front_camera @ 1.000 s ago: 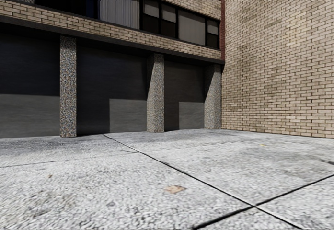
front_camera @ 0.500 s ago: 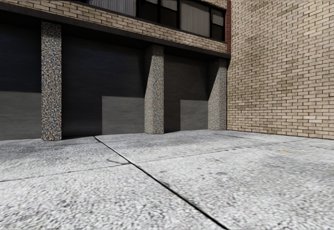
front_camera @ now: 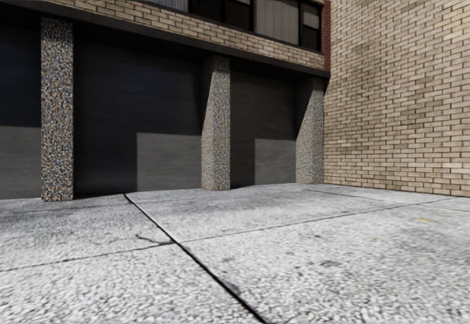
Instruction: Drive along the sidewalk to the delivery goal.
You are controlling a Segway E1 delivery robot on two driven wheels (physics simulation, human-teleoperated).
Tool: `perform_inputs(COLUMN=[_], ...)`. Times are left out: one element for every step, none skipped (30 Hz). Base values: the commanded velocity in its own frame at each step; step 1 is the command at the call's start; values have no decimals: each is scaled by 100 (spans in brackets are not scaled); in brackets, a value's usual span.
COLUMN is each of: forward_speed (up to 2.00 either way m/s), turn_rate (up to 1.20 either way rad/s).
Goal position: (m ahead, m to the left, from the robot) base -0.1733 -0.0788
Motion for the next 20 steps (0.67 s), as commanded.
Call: perform_inputs(forward_speed=[0,0,0,0,0,0,0,0,0,0,0,0,0,0,0,0,0,0,0,0], turn_rate=[0,0,0,0,0,0,0,0,0,0,0,0,0,0,0,0,0,0,0,0])
